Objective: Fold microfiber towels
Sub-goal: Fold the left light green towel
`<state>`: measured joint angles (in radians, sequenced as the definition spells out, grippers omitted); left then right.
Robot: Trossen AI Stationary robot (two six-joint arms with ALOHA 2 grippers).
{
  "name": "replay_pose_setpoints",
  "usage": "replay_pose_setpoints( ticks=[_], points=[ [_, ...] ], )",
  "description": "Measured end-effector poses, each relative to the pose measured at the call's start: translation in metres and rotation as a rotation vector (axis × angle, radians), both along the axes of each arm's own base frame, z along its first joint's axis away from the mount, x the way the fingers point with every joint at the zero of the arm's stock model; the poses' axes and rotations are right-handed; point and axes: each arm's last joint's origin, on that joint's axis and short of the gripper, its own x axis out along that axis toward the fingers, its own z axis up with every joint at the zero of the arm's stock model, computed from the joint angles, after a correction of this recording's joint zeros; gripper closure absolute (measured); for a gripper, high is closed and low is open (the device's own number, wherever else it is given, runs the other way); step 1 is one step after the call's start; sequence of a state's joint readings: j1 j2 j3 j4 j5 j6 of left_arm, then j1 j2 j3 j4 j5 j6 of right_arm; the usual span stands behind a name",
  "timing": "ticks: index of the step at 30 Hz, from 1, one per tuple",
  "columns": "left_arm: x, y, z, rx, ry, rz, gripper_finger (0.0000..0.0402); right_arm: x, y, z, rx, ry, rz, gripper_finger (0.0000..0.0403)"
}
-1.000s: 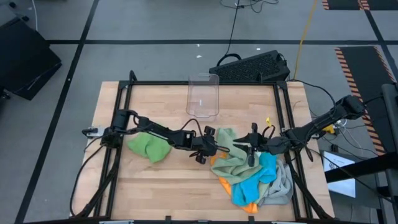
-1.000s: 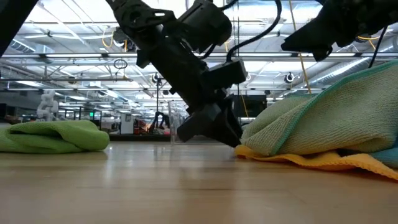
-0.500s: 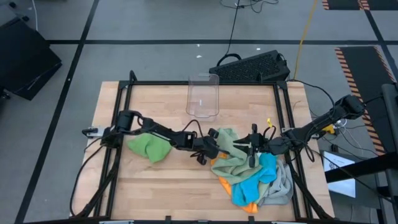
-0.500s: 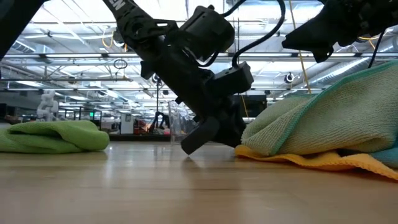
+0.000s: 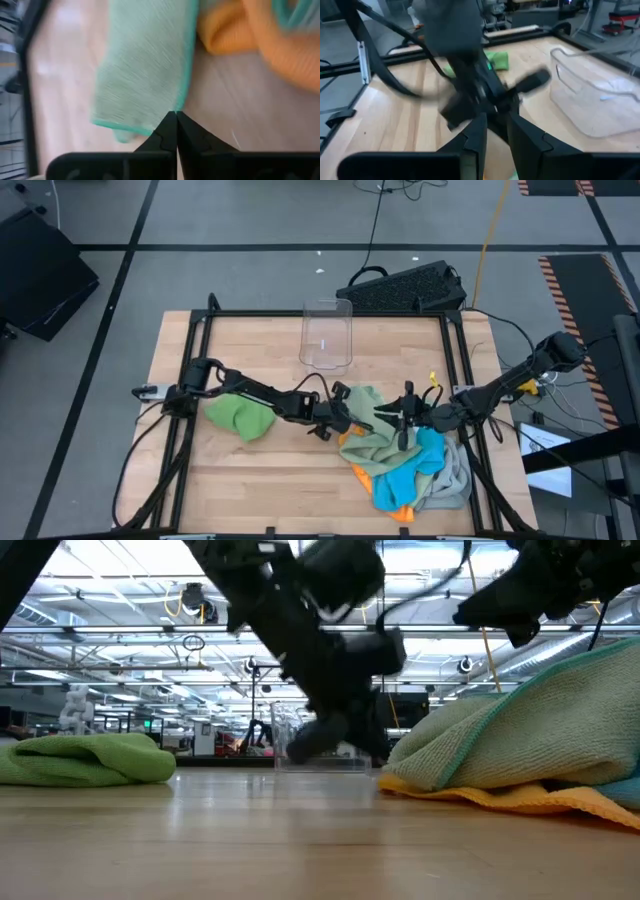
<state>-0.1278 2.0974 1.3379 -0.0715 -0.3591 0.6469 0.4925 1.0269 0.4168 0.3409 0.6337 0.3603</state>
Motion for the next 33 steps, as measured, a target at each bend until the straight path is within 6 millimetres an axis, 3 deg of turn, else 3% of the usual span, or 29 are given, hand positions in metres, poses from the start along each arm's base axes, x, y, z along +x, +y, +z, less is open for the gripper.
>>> replay_pose_setpoints(
  ticks=[8,11,17,24,27,33],
  points=[
    [-0.009,-0.009,0.035,-0.017,-0.067,0.051,0.04,0.012,0.008,-0.019,0.044,0.033,-0.04,0.0332],
    [-0.011,-0.01,0.038,-0.05,-0.06,0.04,0.04,0.015,0.009,-0.026,0.062,0.058,-0.052,0.0332],
    [-0.018,0.004,0.013,-0.07,0.027,0.057,0.0359,0.02,0.017,-0.024,0.059,0.096,-0.035,0.0332],
    [-0.012,0.004,-0.026,0.137,0.02,-0.026,0.0266,0.02,0.028,-0.015,0.063,0.087,0.003,0.0332],
    [-0.009,0.0,-0.027,0.208,-0.006,-0.056,0.0245,0.018,0.031,-0.014,0.067,0.089,0.017,0.0332],
    [-0.008,0.002,-0.03,0.221,0.02,-0.093,0.0247,0.014,0.038,-0.015,0.075,0.093,0.042,0.0332]
  ],
)
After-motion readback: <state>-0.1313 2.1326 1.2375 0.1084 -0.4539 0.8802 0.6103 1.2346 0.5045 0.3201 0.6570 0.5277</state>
